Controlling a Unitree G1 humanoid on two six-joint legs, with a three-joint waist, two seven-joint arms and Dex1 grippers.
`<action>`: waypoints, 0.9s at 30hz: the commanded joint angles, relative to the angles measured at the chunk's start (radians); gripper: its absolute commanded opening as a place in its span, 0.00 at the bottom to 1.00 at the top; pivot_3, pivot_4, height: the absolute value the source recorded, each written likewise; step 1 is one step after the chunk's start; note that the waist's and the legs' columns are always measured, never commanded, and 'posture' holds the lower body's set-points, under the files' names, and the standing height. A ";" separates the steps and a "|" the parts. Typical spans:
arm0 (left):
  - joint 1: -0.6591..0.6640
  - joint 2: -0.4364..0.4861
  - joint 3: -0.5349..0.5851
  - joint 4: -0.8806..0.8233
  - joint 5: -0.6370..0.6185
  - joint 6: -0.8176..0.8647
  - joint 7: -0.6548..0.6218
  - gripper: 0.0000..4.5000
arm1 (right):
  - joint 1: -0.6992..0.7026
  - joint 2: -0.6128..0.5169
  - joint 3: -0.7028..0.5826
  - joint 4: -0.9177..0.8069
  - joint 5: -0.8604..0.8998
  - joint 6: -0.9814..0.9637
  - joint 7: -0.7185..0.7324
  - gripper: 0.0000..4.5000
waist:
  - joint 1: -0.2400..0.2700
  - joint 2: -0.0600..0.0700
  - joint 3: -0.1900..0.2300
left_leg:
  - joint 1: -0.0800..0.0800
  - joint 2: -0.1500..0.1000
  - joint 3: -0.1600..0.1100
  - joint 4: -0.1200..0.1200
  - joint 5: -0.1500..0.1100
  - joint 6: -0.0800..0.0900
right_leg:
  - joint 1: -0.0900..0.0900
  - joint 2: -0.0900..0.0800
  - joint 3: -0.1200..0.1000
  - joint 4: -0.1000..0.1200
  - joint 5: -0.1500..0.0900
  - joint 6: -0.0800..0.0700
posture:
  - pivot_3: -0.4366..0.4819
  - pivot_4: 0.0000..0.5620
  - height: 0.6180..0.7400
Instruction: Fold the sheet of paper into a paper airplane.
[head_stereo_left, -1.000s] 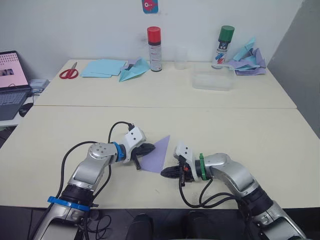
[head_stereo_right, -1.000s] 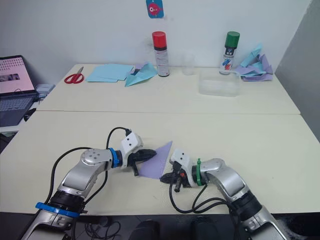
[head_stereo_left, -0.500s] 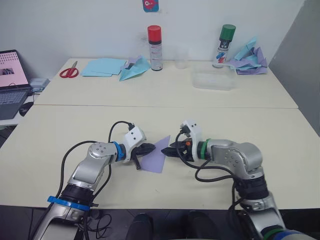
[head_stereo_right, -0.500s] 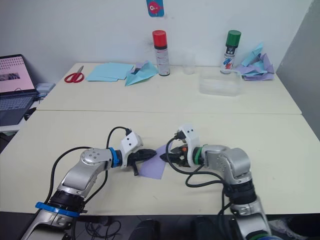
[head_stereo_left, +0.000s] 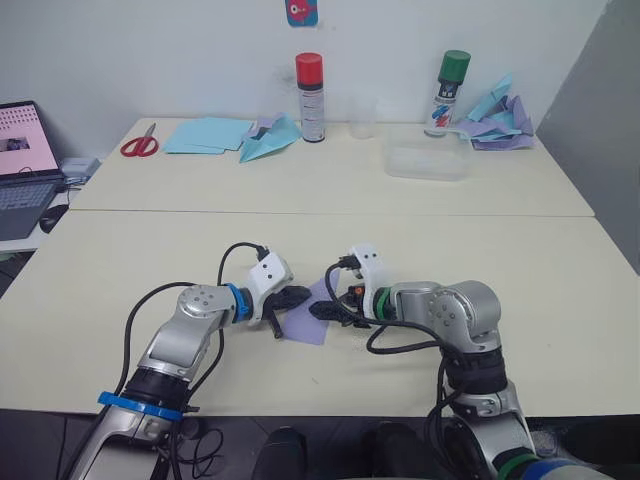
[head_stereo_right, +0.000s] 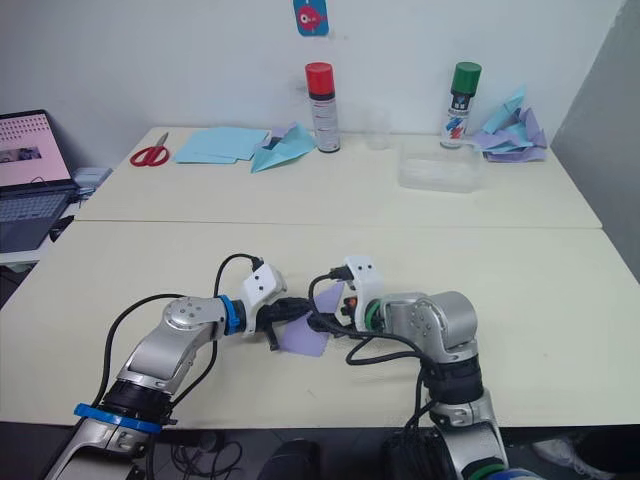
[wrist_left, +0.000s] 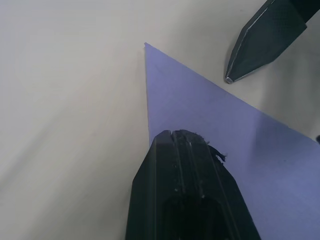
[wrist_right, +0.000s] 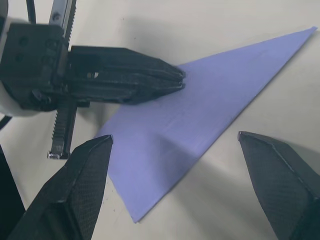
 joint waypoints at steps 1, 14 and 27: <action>0.036 -0.006 -0.038 0.027 0.030 0.030 0.006 0.00 | -0.008 0.048 -0.021 0.041 -0.005 0.026 -0.035 0.93 | -0.001 0.001 -0.001 | 0.000 0.000 0.000 0.000 0.000 0.000 | 0.000 0.000 0.000 0.000 0.000 0.000 | 0.48 0.27 1.00; 0.052 -0.006 -0.034 0.017 0.031 0.032 0.012 0.00 | -0.062 0.160 -0.203 0.095 0.095 0.083 -0.059 0.93 | 0.000 0.001 -0.002 | -0.002 0.000 -0.001 0.000 0.000 0.000 | 0.000 0.000 -0.001 -0.002 -0.001 -0.001 | 0.48 0.27 1.00; 0.060 -0.003 -0.031 0.010 0.032 0.031 0.013 0.00 | -0.069 0.143 -0.187 0.130 0.235 0.083 -0.136 0.93 | -0.002 0.002 -0.002 | -0.002 0.000 -0.001 -0.002 0.000 0.000 | 0.000 0.000 -0.001 -0.004 -0.001 -0.001 | 0.48 0.27 1.00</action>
